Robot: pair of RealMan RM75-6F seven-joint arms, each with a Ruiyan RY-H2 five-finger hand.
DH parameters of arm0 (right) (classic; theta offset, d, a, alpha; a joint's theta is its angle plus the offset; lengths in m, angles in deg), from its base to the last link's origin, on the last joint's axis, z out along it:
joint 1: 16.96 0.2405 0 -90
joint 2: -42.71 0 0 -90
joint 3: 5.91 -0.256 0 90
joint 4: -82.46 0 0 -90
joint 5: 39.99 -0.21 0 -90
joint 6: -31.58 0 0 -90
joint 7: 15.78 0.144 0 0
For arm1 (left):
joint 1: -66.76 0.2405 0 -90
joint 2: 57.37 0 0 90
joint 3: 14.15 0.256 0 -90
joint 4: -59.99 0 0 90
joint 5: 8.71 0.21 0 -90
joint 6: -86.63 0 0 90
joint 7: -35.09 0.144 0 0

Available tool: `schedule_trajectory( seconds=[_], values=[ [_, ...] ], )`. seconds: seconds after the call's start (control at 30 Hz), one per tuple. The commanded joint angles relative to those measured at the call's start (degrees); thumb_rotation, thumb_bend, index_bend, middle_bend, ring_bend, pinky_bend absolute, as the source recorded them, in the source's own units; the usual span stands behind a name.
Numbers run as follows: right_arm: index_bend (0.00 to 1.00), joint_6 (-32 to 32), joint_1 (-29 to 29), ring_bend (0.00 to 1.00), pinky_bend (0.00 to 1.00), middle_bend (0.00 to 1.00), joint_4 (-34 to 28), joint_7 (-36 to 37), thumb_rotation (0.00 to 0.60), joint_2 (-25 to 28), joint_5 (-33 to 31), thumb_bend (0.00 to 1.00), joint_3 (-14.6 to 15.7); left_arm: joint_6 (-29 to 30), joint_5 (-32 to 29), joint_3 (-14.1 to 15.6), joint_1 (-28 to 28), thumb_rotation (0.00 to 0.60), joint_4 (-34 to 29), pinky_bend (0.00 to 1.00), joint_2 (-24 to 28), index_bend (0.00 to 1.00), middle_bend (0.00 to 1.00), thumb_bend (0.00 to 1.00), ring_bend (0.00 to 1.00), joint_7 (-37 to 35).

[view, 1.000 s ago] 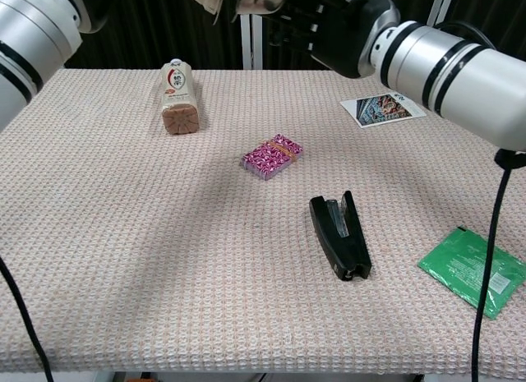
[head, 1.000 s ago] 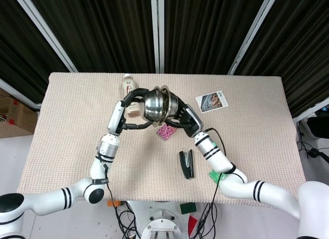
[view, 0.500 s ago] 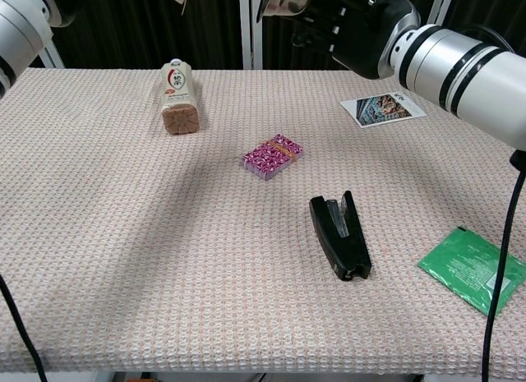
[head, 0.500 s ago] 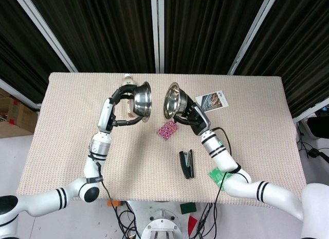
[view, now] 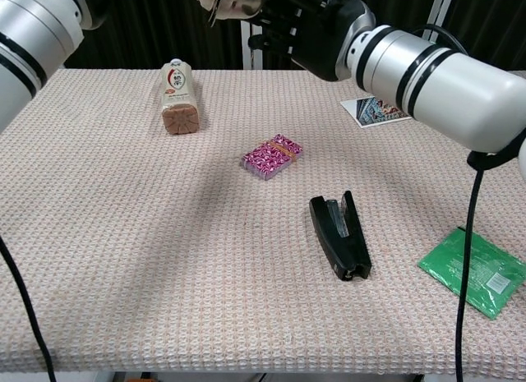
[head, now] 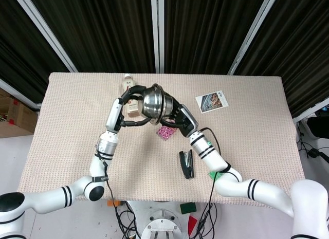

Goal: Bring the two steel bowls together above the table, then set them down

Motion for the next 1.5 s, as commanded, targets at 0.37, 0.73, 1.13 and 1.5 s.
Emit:
schedule_trajectory(
  seconds=[0.37,0.73,1.13,1.5],
  values=[
    [0.79,0.78,1.79,0.56,0.65,0.6,-0.35,0.67,0.6,-1.08,0.7,0.33,-0.55,-1.33,0.51,0.28,-1.55,0.6,0.1,0.78,-0.68,0.62,0.63,0.22,0.58,0.3],
    [0.79,-3.69,-4.33,0.56,0.65,0.6,0.68,-5.79,0.6,5.97,2.59,0.33,3.86,3.43,-1.39,2.29,6.16,0.6,-0.43,0.79,5.76,0.62,0.64,0.23,0.58,1.16],
    [0.79,-5.74,-14.19,0.58,0.66,0.61,-17.26,-78.13,0.6,32.49,-7.48,0.33,15.42,-3.68,-5.24,14.81,15.32,0.6,-4.83,0.79,26.05,0.63,0.64,0.24,0.58,30.09],
    [0.79,-4.73,-15.39,0.59,0.66,0.62,-26.0,-95.29,0.6,36.0,-24.06,0.33,18.38,-11.88,-7.3,17.11,12.04,0.6,-4.16,0.76,23.35,0.6,0.61,0.23,0.57,39.92]
  ],
)
